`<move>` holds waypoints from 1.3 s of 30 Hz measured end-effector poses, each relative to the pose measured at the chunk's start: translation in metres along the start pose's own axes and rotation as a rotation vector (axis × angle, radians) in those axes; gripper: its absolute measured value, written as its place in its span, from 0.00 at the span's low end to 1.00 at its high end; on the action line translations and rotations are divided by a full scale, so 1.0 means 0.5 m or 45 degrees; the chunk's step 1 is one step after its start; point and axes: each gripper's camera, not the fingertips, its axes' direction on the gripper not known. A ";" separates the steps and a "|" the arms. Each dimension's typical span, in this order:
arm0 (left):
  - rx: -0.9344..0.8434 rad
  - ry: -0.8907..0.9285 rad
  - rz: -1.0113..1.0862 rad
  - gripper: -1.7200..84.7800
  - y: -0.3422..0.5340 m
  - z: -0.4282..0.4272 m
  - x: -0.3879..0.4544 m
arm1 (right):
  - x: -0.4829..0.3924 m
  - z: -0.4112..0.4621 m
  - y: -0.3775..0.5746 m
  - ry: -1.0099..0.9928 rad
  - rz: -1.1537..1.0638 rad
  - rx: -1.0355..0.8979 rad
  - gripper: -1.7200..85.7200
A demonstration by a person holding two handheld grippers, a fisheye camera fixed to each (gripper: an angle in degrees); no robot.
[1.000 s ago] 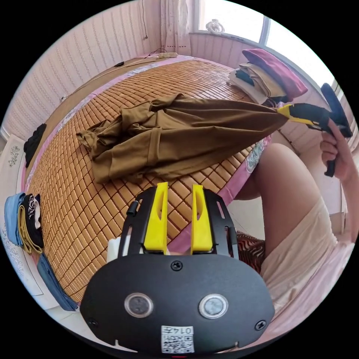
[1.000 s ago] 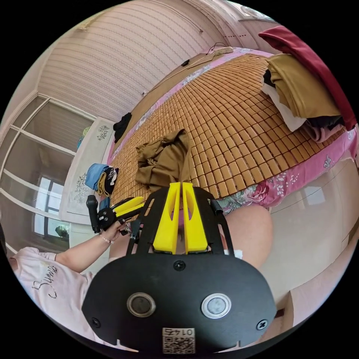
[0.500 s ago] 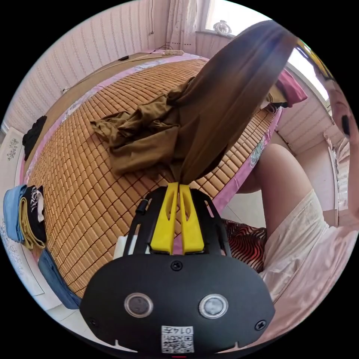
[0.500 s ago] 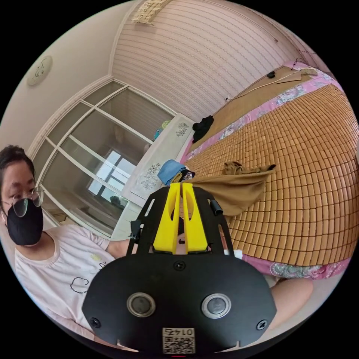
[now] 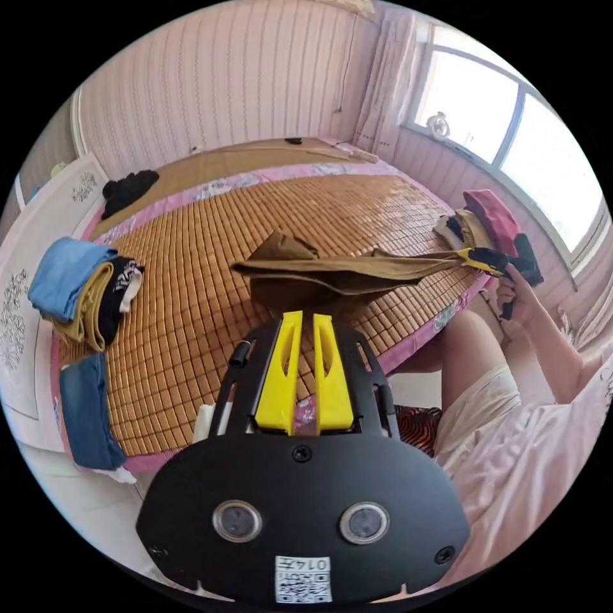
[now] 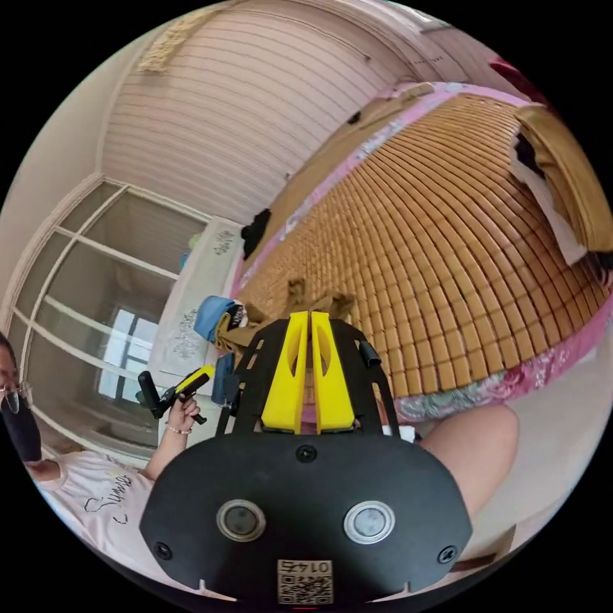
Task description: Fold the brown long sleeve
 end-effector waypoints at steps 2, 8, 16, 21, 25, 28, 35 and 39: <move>-0.105 0.038 -0.065 0.06 0.035 0.041 -0.016 | 0.051 0.027 0.037 0.165 0.079 -0.145 0.02; -0.139 0.082 -0.248 0.08 0.050 0.064 -0.079 | 0.047 0.074 0.088 0.272 0.058 -0.287 0.02; -0.170 0.096 -0.240 0.16 -0.056 0.128 -0.174 | -0.001 0.093 0.088 0.303 0.028 -0.331 0.02; -0.358 0.048 -0.130 0.08 -0.078 0.183 -0.169 | -0.022 0.081 0.104 0.290 0.051 -0.329 0.02; -0.315 -0.005 -0.097 0.03 -0.038 0.115 -0.166 | -0.042 0.045 0.116 0.214 0.075 -0.259 0.02; -0.229 0.102 -0.053 0.02 0.026 0.023 -0.170 | -0.057 0.002 0.119 0.006 0.079 -0.130 0.02; 0.284 0.330 -0.219 0.01 0.166 -0.307 -0.203 | -0.175 -0.100 0.114 -0.371 -0.067 0.119 0.02; 0.660 0.348 -0.172 0.01 0.181 -0.557 -0.186 | -0.348 -0.190 0.064 -0.530 -0.306 0.265 0.02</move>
